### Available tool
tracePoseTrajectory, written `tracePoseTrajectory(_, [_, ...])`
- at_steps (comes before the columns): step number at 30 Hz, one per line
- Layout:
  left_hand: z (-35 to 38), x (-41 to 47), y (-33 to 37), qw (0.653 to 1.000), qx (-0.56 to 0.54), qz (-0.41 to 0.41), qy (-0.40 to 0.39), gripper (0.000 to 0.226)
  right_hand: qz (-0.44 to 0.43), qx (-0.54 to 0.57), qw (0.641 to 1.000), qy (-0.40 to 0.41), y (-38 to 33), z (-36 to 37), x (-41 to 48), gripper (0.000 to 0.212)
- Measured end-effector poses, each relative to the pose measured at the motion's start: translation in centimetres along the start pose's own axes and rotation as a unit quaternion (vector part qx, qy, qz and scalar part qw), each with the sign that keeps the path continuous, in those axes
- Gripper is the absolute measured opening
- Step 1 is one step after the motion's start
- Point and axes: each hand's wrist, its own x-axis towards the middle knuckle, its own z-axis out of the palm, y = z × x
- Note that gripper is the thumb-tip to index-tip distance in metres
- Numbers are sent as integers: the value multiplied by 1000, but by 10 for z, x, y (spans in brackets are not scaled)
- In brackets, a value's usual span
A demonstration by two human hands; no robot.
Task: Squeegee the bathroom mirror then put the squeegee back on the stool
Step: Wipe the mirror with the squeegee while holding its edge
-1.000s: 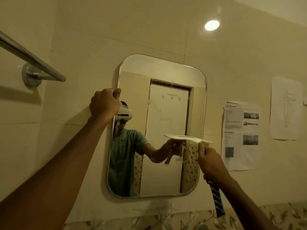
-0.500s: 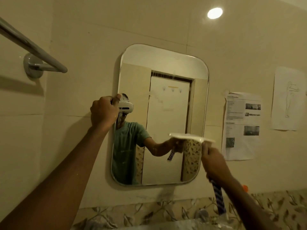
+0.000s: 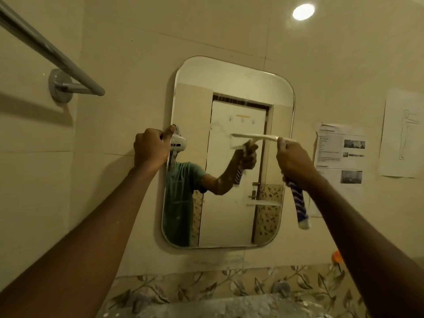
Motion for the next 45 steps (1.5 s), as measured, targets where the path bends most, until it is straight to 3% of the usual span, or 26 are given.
tracePoseTrajectory(8, [-2, -2, 6, 1000, 9, -18, -2, 56, 33, -48, 997, -42, 33, 54, -91, 47])
tracePoseTrajectory(14, [-1, 3, 1, 1000, 15, -7, -12, 52, -41, -15, 999, 4, -52, -6, 7, 42])
tracePoseTrajectory(18, [-1, 8, -3, 999, 25, 11, -22, 52, -23, -14, 999, 30, -100, -25, 57, 30])
tracePoseTrajectory(22, [-3, 12, -4, 999, 24, 22, -41, 55, -36, -54, 998, 19, -70, 6, 27, 37])
tracePoseTrajectory(24, [-3, 11, -3, 999, 22, 15, -42, 55, -15, -28, 999, 3, -40, 34, -13, 42])
tracePoseTrajectory(28, [-4, 8, 1, 998, 36, 5, -42, 59, 27, -103, 992, -64, -15, 56, -69, 50])
tracePoseTrajectory(31, [-4, 6, 0, 999, 24, 11, -34, 58, 2, -67, 995, -69, -43, 20, -34, 45])
tracePoseTrajectory(33, [-2, 5, -1, 999, 17, 17, -28, 56, -29, -44, 998, -18, -78, -10, 12, 44])
tracePoseTrajectory(37, [0, 5, -2, 1000, 16, 13, -20, 48, 0, -14, 1000, 24, -123, -32, 71, 37])
tracePoseTrajectory(41, [3, 4, -1, 1000, 18, 11, -6, 46, -30, -75, 997, 13, -89, 9, 35, 36])
tracePoseTrajectory(45, [-1, 3, -1, 1000, 1, 14, -9, 50, 17, -57, 997, -44, -39, 59, -42, 48])
